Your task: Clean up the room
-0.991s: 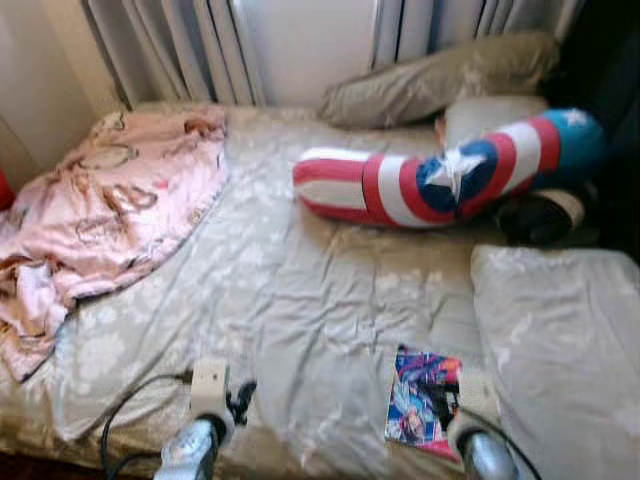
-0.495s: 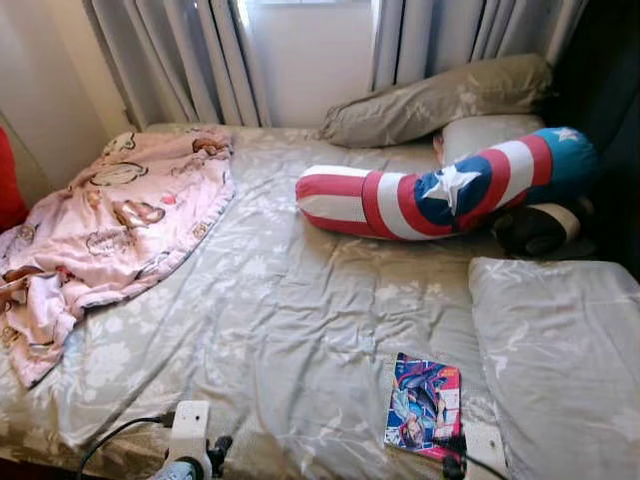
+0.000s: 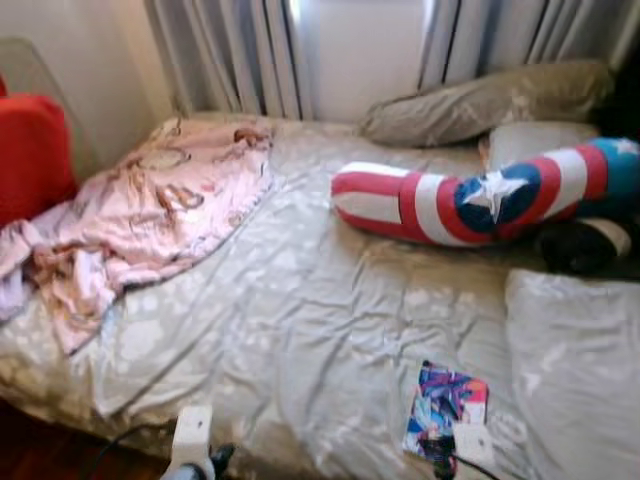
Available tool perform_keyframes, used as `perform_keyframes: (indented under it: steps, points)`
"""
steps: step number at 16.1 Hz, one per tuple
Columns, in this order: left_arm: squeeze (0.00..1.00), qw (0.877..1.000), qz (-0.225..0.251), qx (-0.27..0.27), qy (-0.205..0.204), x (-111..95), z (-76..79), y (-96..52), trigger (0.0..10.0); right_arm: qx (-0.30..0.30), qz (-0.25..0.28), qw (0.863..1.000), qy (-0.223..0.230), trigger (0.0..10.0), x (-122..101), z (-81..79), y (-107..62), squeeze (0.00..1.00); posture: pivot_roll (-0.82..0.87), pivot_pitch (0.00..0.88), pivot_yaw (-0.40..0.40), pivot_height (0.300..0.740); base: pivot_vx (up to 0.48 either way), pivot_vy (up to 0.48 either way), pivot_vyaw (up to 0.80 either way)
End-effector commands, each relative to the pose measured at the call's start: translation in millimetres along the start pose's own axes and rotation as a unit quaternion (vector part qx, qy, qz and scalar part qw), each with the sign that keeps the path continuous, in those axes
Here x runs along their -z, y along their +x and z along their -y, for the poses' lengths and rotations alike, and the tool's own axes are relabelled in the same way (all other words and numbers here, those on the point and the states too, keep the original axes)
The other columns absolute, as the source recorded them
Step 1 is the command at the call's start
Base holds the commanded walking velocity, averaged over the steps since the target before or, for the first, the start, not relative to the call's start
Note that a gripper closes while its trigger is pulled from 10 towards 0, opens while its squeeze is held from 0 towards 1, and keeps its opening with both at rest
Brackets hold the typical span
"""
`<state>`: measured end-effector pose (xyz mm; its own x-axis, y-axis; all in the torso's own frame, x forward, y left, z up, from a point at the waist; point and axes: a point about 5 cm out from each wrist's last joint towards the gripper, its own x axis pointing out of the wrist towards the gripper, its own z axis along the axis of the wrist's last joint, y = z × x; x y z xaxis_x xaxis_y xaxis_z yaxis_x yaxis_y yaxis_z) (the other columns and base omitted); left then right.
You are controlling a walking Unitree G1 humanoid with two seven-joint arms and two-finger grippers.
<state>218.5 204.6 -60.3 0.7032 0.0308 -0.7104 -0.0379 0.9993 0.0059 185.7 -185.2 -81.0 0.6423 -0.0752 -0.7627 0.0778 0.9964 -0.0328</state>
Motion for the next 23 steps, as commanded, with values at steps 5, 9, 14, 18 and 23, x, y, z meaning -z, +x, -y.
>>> perform_keyframes:
  steps: [5,9,14,18,23]
  points:
    - [0.00,1.000,-0.007,-0.001,0.000,-1.4,0.7,1.0,10.0,0.009,-0.008,1.000,0.017,10.0,2.8,3.9,-0.6,0.00,-0.04,0.000,0.022,0.740,0.000,0.315,0.00]
    - [0.00,1.000,0.000,-0.004,-0.004,-5.5,-0.4,1.7,10.0,0.016,-0.013,1.000,0.017,10.0,3.6,6.8,-0.6,0.00,-0.04,0.000,0.020,0.740,0.000,0.326,0.00]
    - [0.00,1.000,0.000,-0.001,-0.011,-4.8,4.1,2.1,10.0,0.016,-0.015,1.000,0.017,10.0,4.9,7.0,-0.9,0.00,-0.04,0.002,0.017,0.740,0.000,0.314,0.00]
    - [0.00,1.000,0.001,0.002,-0.013,-4.6,5.4,2.2,10.0,0.014,-0.018,1.000,0.016,10.0,6.6,6.4,-1.4,0.00,-0.04,0.017,0.020,0.740,0.000,0.371,0.00]
    - [0.00,1.000,-0.003,0.004,-0.011,-1.4,5.7,1.5,10.0,0.017,-0.021,0.999,0.019,10.0,10.0,5.8,-2.3,0.00,-0.04,0.025,0.022,0.740,0.000,0.123,0.00]
